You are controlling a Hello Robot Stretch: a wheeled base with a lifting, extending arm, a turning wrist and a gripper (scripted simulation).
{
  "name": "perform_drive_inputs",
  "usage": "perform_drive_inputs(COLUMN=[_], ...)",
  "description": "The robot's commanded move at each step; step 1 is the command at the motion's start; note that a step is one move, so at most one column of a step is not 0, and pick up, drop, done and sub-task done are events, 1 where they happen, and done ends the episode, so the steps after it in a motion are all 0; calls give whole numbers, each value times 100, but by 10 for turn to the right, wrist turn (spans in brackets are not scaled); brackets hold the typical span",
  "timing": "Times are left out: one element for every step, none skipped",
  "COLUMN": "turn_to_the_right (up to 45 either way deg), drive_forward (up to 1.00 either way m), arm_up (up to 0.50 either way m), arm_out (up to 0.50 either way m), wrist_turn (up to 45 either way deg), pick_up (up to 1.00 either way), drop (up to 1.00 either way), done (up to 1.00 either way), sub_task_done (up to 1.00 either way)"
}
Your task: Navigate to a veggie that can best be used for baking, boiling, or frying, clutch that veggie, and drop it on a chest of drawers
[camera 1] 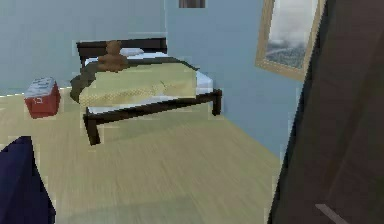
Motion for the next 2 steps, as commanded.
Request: perform_drive_inputs(turn_to_the_right=[-120,0], drive_forward=[0,80], arm_up=[0,0], arm_out=[0,0], wrist_turn=[0,0], pick_up=[0,0], drop=[0,0], done=[0,0], sub_task_done=[0,0])
